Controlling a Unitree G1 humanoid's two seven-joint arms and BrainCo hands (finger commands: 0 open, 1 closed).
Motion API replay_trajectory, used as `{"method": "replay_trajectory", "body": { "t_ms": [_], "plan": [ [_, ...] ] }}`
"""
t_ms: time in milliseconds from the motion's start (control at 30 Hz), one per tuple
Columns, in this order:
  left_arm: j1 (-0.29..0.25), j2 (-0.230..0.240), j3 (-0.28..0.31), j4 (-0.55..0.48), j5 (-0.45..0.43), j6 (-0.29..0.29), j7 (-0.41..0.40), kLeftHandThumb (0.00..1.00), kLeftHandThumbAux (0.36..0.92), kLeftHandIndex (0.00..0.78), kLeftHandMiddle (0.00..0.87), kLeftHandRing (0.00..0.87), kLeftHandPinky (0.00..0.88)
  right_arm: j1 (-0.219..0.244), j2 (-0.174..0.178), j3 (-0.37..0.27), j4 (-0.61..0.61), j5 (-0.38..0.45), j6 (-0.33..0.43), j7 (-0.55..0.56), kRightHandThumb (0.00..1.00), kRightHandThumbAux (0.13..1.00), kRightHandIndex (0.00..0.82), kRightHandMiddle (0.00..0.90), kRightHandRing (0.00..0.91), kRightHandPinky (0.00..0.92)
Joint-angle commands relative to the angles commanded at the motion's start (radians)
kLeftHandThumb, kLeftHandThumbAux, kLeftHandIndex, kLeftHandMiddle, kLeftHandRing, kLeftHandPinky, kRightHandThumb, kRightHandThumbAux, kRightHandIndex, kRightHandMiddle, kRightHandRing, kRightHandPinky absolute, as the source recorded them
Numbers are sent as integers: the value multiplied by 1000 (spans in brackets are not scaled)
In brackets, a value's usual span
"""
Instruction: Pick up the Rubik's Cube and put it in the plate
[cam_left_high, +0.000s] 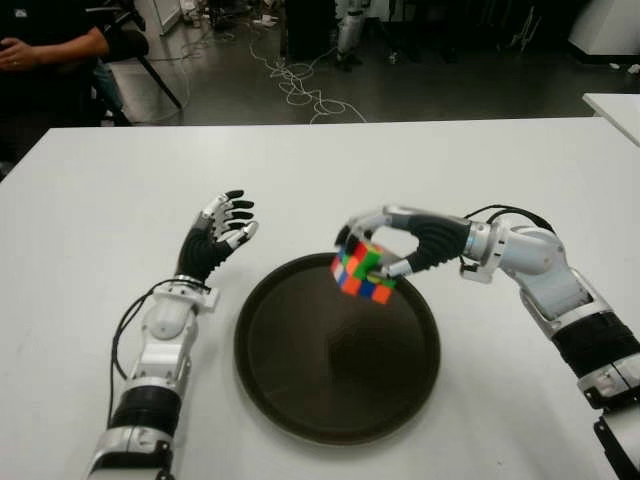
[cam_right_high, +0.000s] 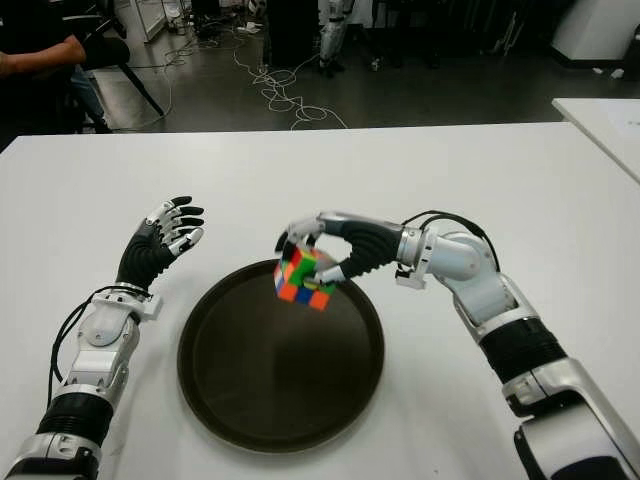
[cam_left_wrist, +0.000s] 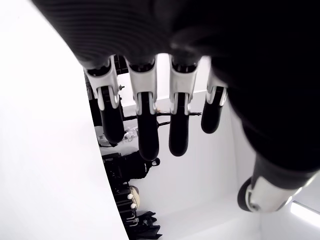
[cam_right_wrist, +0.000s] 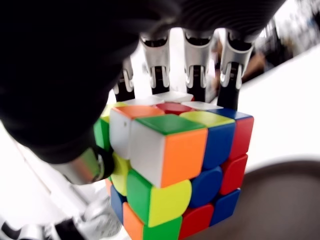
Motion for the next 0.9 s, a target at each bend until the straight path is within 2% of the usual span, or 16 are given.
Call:
{"method": "replay_trajectory", "body": {
  "t_ms": [267,733,900],
  "plan": [
    [-1,-3,3,0,-9,2,-7,79,648,185,268,263,254,17,42,-24,2,-6,3,26,700,726,434,723,736,729],
    [4,-6,0,-13,-10,5,-7,71,656,189,277,278,277,38,72,-43,-17,-49,24,25,700,726,434,722,735,725],
    [3,-3,-1,-16,-5,15,-2,83,646,188,273,274,276,49,78,-54,-26,-96,17,-23,699,725,433,696,709,696]
  ]
}}
